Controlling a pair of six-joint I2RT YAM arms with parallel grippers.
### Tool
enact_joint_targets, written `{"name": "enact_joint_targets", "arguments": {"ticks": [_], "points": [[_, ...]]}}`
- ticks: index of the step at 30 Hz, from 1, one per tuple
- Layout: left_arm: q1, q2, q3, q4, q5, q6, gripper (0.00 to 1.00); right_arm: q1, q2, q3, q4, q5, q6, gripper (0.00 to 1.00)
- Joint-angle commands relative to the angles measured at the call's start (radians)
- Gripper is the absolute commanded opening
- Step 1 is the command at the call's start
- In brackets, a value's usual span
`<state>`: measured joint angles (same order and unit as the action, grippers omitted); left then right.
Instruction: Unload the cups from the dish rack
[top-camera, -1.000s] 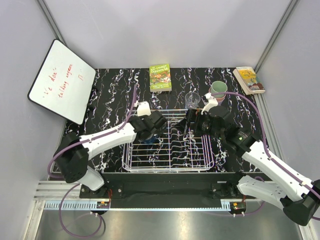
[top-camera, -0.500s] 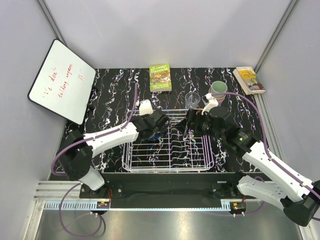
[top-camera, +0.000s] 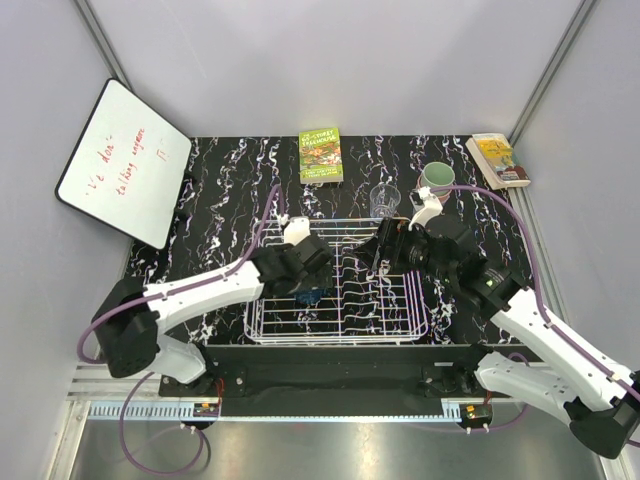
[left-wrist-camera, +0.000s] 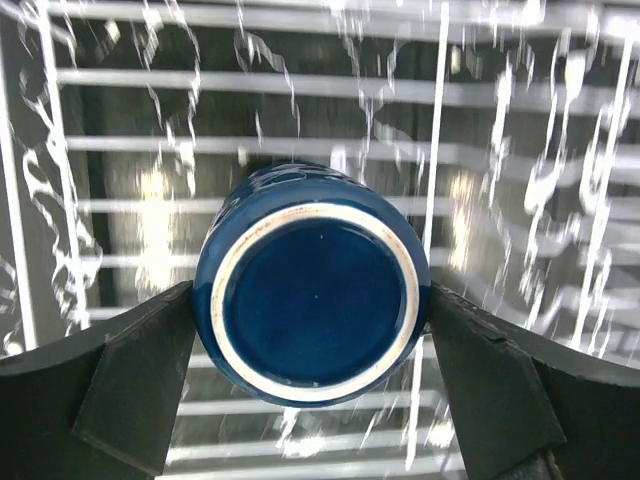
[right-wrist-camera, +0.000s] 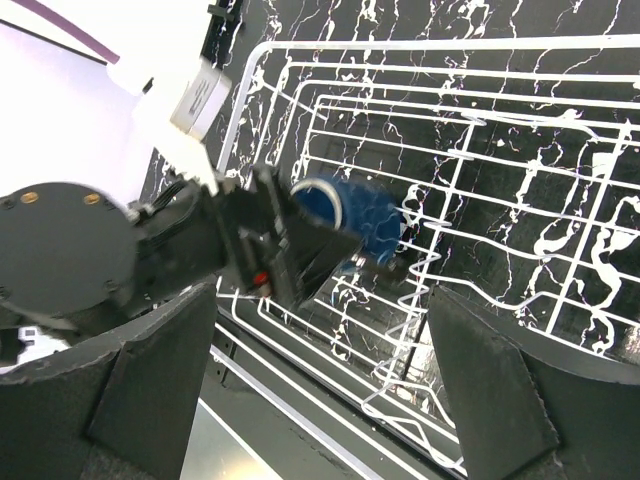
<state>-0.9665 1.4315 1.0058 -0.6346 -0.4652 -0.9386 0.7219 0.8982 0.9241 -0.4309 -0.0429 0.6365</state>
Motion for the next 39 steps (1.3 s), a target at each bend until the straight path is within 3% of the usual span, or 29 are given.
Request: {"name": "enact_joint_targets", "arguments": {"ticks": [1,3,5,6,8,9,11,27,39], "points": [[-0.003,-0.072,-0.047,-0.096,0.137,0.136,0.0,0.011,-0.008,0.021,0.023,0.021,-0.011,0.94],[-0.003,-0.103,-0.068,-0.102,0.132,0.144,0.0,0.01,-0.007,0.018,0.023,0.023,-0.014,0.94],[-0.003,-0.114,-0.076,-0.12,0.111,0.135,0.15,0.01,-0.008,0.015,0.024,0.026,-0.015,0.94],[-0.001,-0.114,-0.079,-0.128,0.09,0.127,0.4,0.011,-0.007,0.015,0.021,0.028,-0.017,0.94],[-0.003,-0.106,-0.075,-0.135,0.083,0.11,0.68,0.01,-0.002,0.016,0.023,0.028,-0.017,0.94],[-0.003,-0.102,-0.066,-0.137,0.079,0.103,0.87,0.011,-0.001,0.018,0.021,0.026,-0.018,0.94],[-0.001,-0.085,-0.053,-0.14,0.07,0.081,0.99,0.011,-0.001,0.016,0.023,0.028,-0.018,0.95],[-0.003,-0.042,0.129,-0.223,-0.064,-0.04,0.99,0.011,0.002,0.01,0.021,0.026,-0.008,0.95],[-0.003,-0.025,0.117,-0.257,-0.043,-0.107,0.99,0.011,-0.004,-0.002,0.023,0.029,-0.008,0.95]]}}
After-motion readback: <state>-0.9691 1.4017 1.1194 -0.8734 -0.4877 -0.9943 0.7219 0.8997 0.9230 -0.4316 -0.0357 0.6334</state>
